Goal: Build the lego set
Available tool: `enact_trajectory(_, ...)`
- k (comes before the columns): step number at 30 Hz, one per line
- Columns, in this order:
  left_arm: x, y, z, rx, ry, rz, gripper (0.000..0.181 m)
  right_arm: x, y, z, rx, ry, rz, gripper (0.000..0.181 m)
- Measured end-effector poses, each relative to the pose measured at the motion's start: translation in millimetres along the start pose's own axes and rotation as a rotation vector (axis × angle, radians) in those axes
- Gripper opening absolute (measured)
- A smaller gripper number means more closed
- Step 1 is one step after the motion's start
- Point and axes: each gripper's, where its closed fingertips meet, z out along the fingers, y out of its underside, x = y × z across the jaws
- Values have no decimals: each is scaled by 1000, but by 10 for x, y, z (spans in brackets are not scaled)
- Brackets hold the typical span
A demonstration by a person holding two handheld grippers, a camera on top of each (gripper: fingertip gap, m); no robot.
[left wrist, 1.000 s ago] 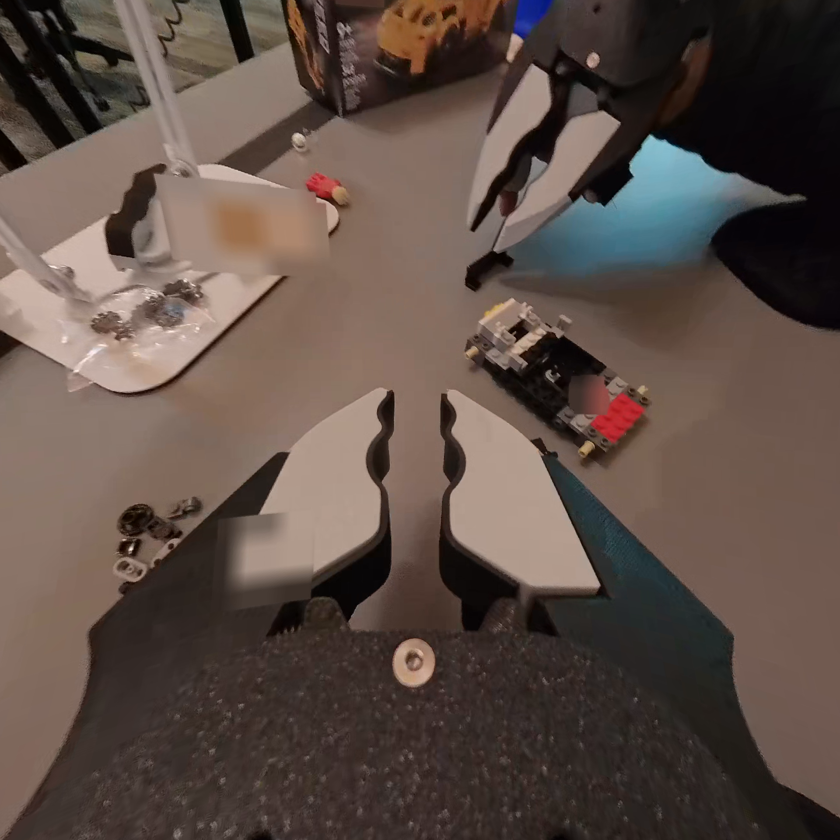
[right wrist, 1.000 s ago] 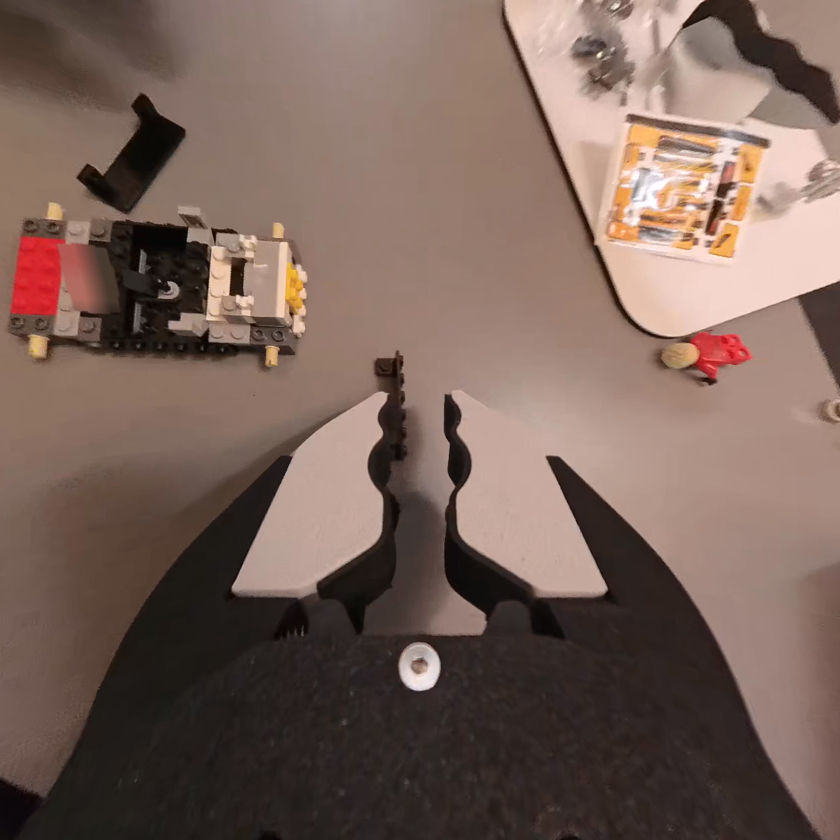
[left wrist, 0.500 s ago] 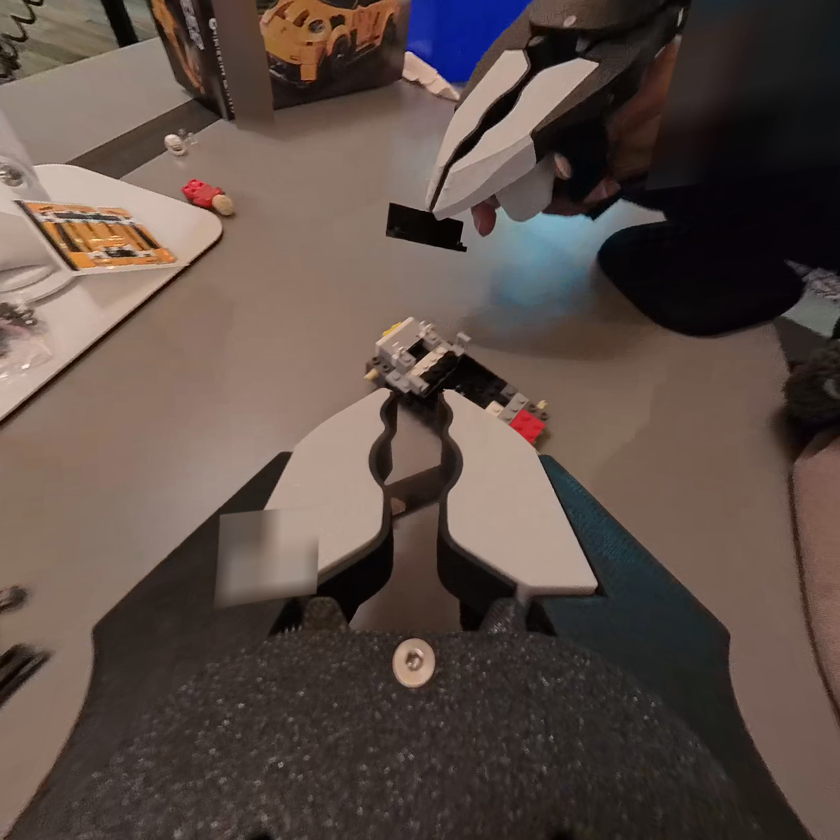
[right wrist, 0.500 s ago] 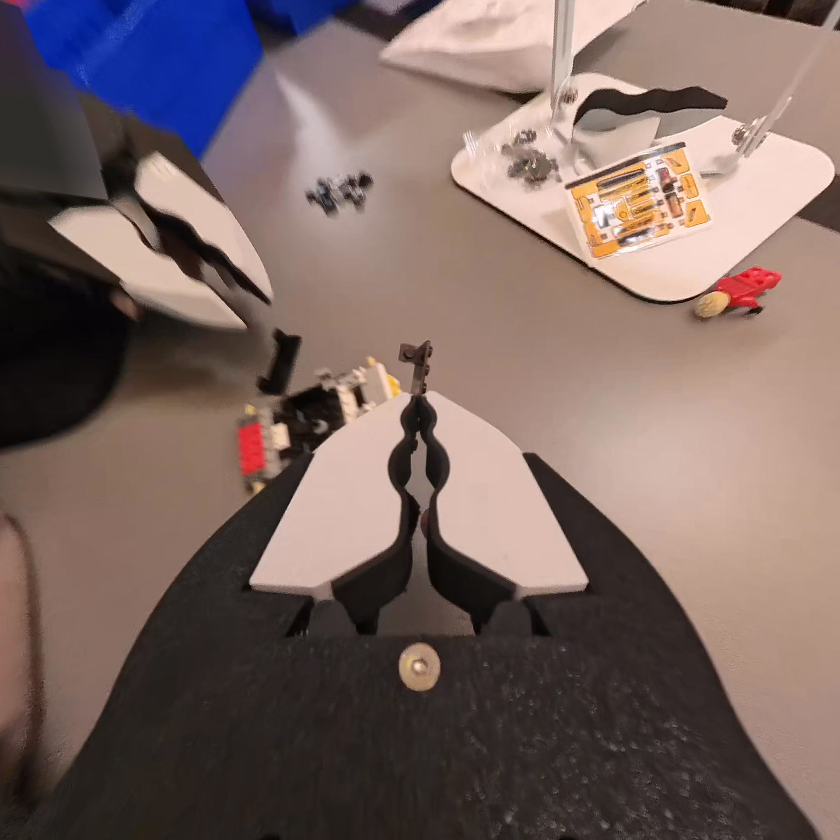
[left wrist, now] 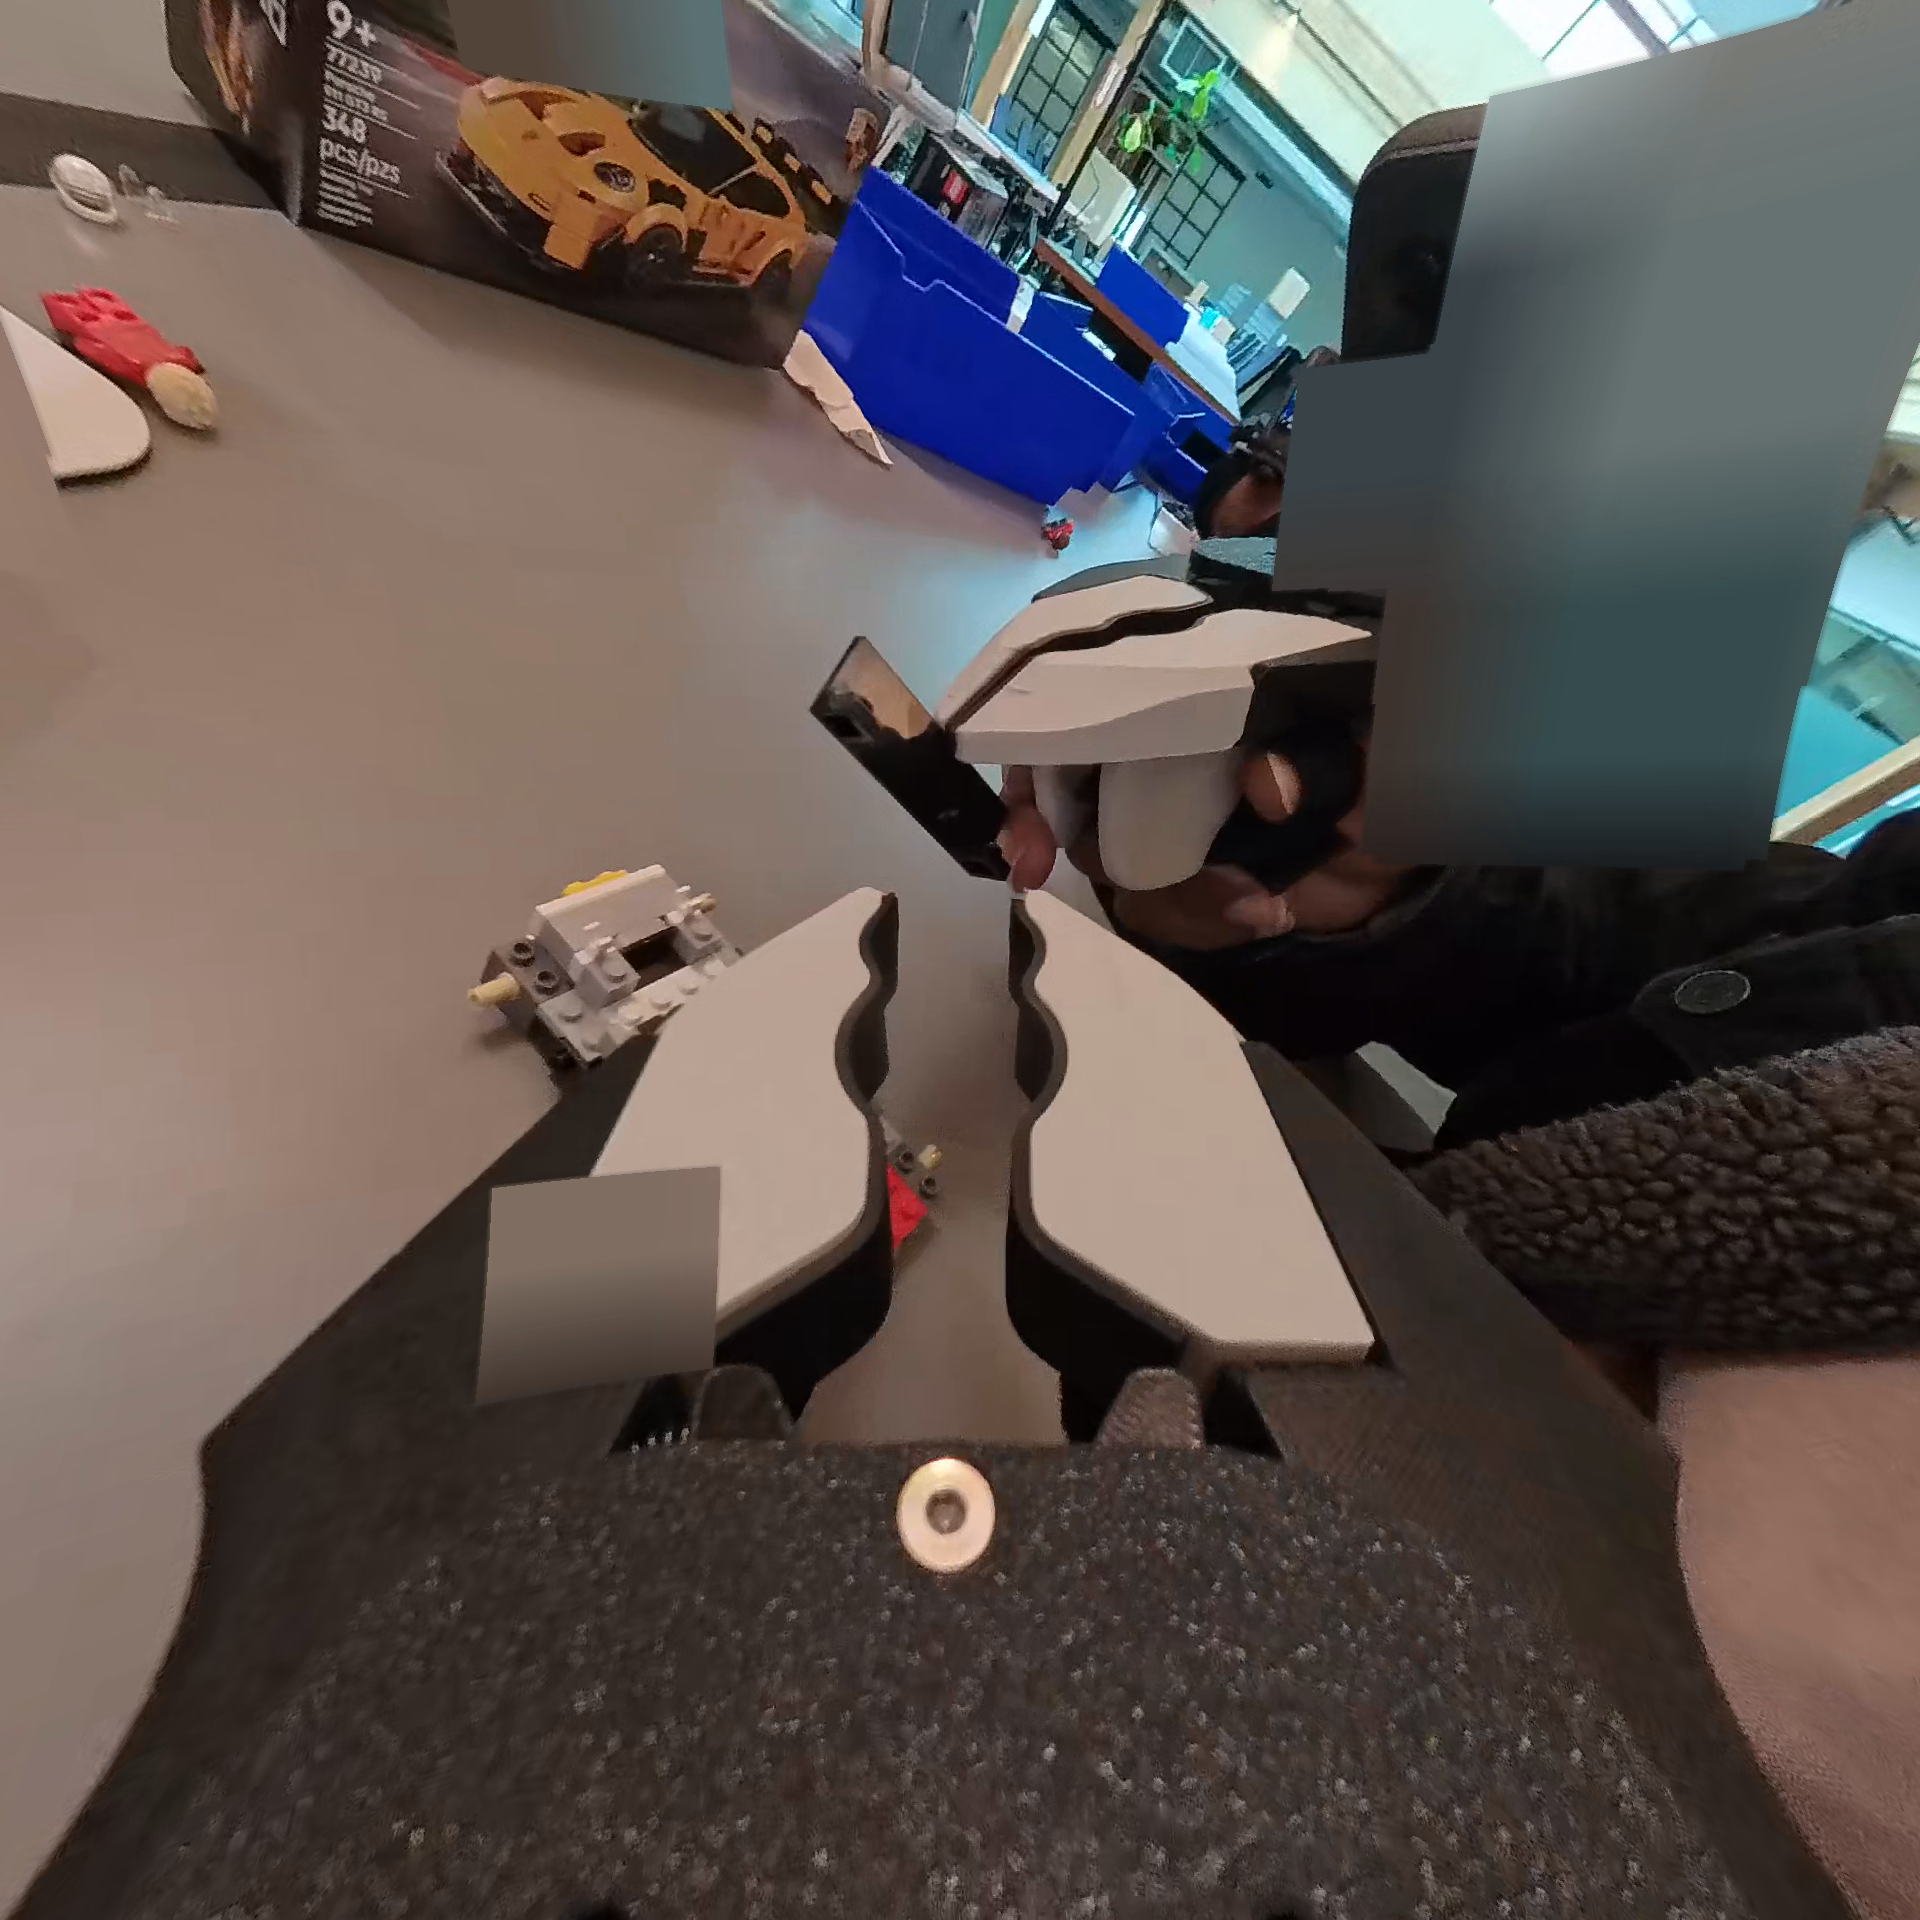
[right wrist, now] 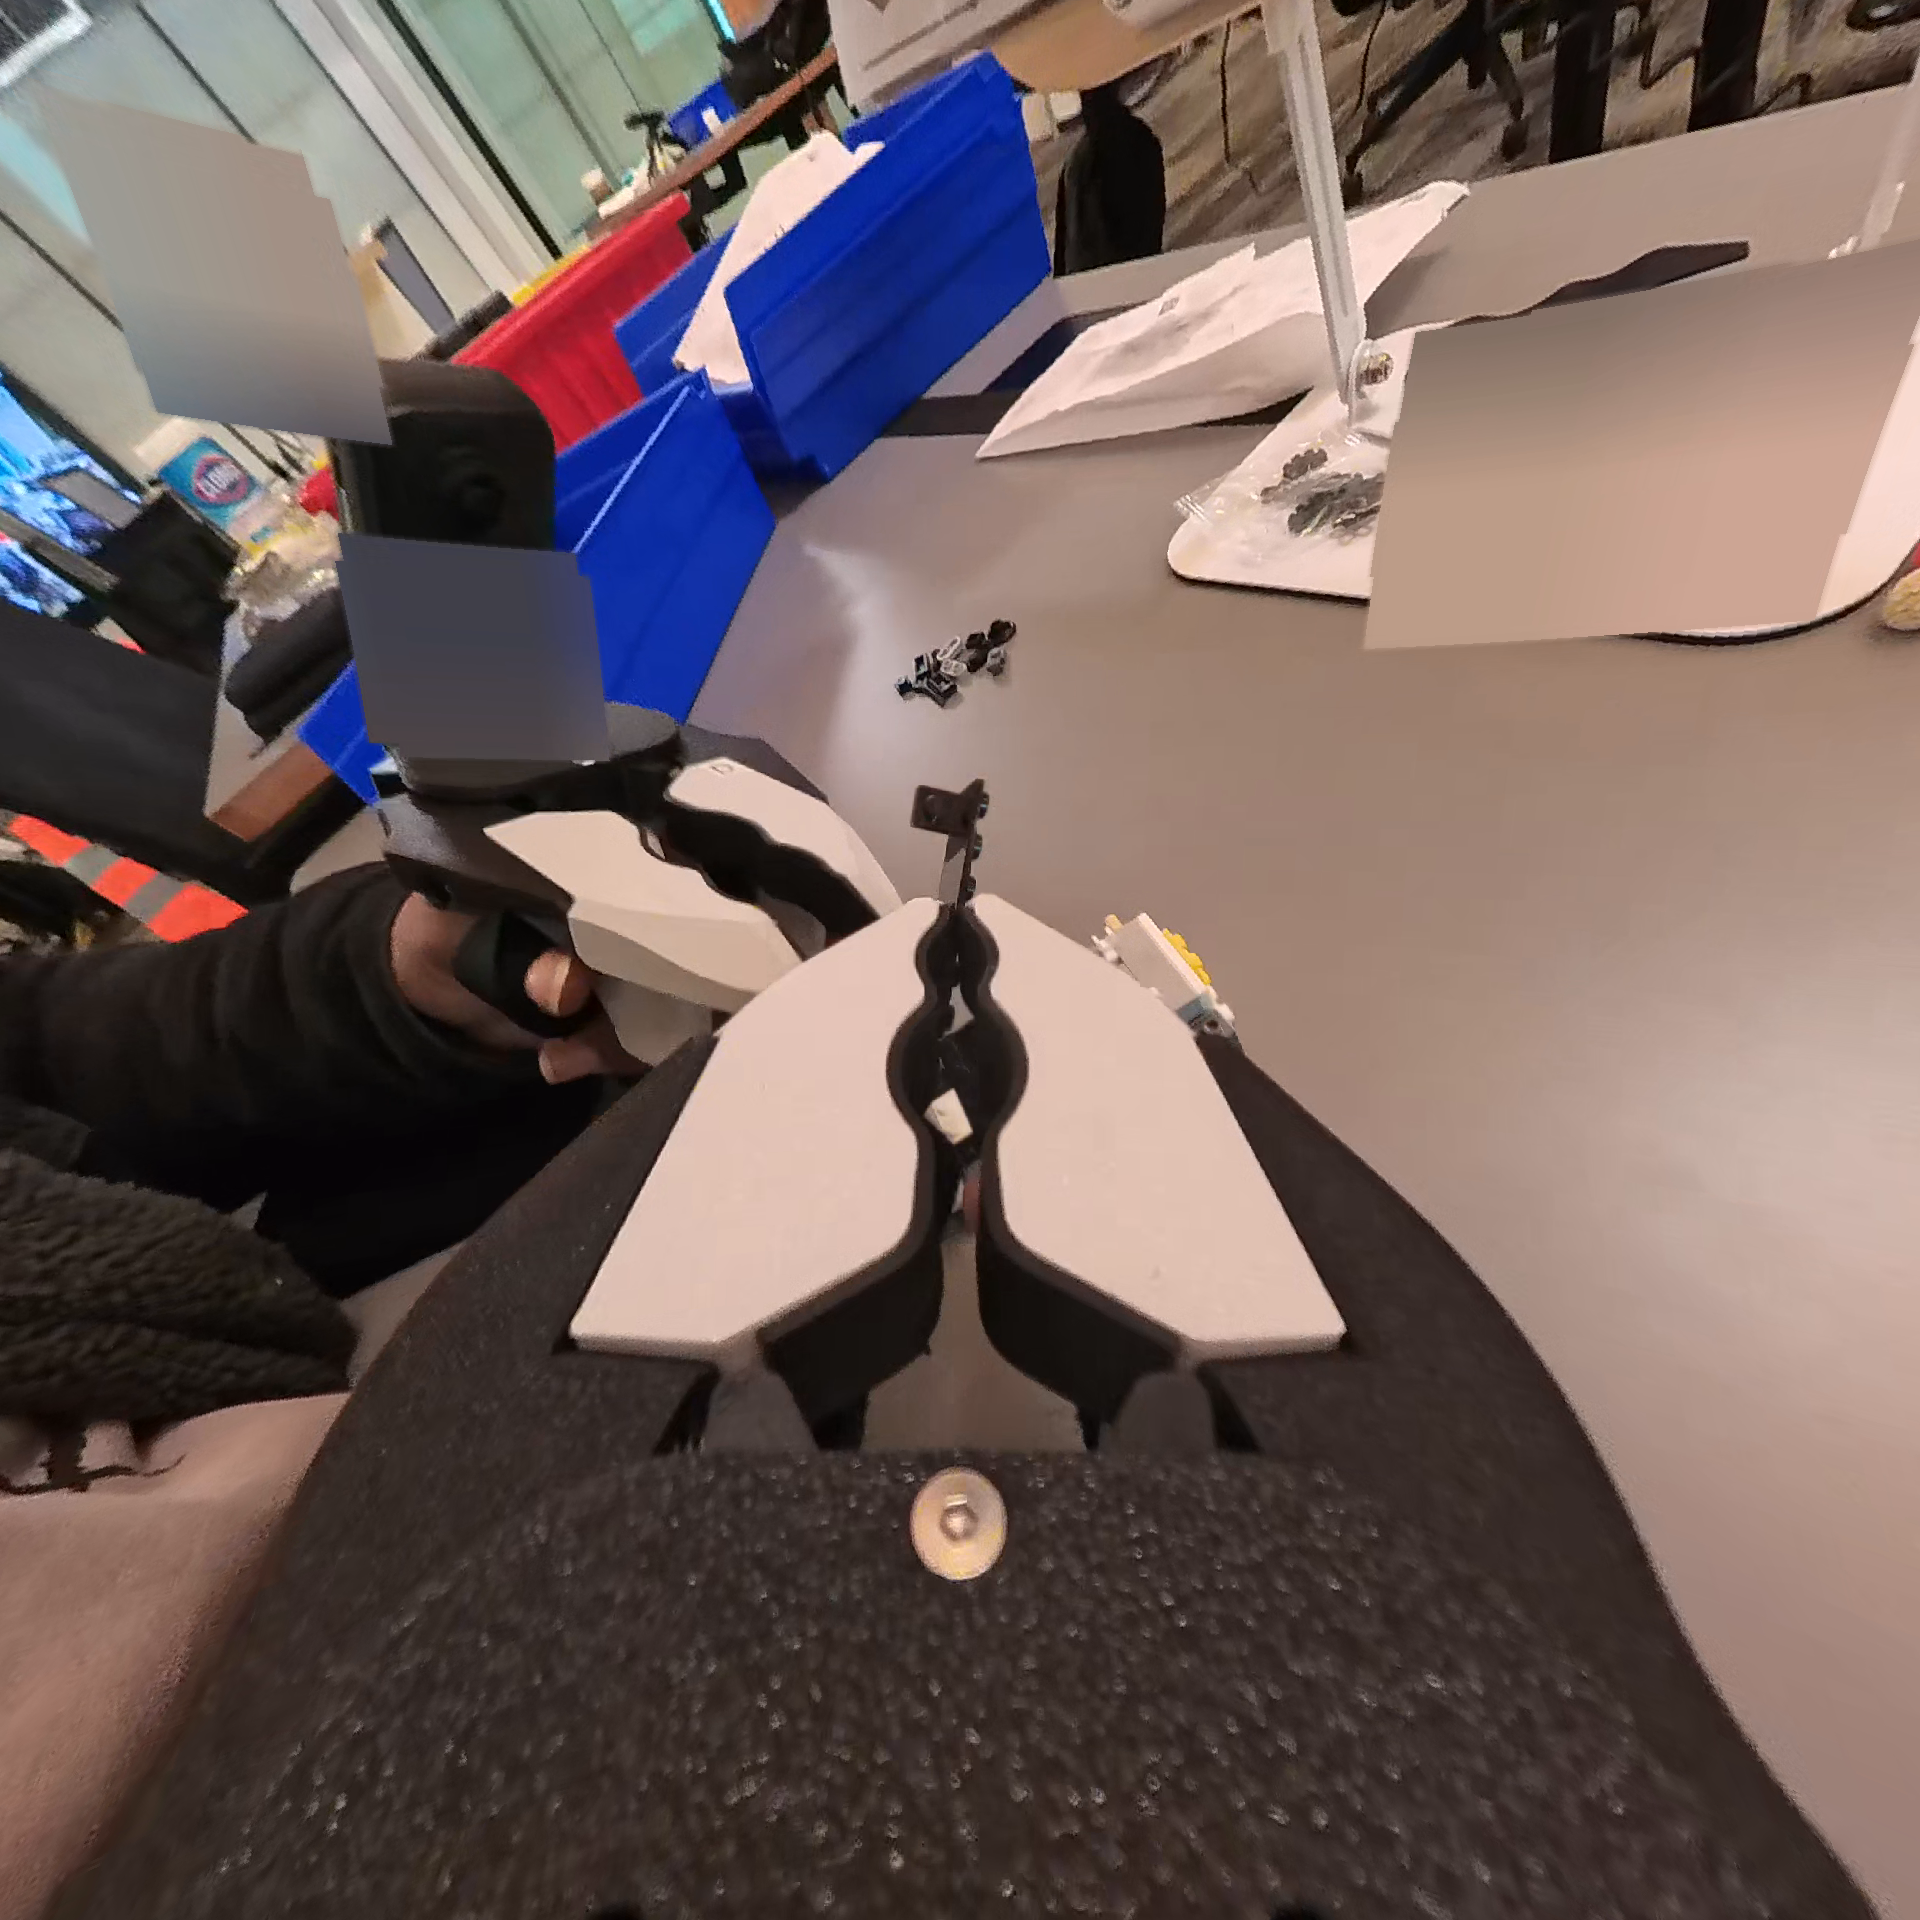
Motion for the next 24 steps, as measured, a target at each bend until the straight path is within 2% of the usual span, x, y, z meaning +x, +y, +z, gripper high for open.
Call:
enact_trajectory(11, -79, 15, 58, 47, 24, -194, 12, -115, 158, 102, -34, -54, -39, 0)
enact_trajectory(21, -124, -12, 4, 59, 35, -202, 3, -175, 187, 111, -36, -74, -121, 0)
enact_trajectory(24, -90, 1, 18, 42, 26, -155, 3, -209, 229, 130, -50, -78, -160, 0)
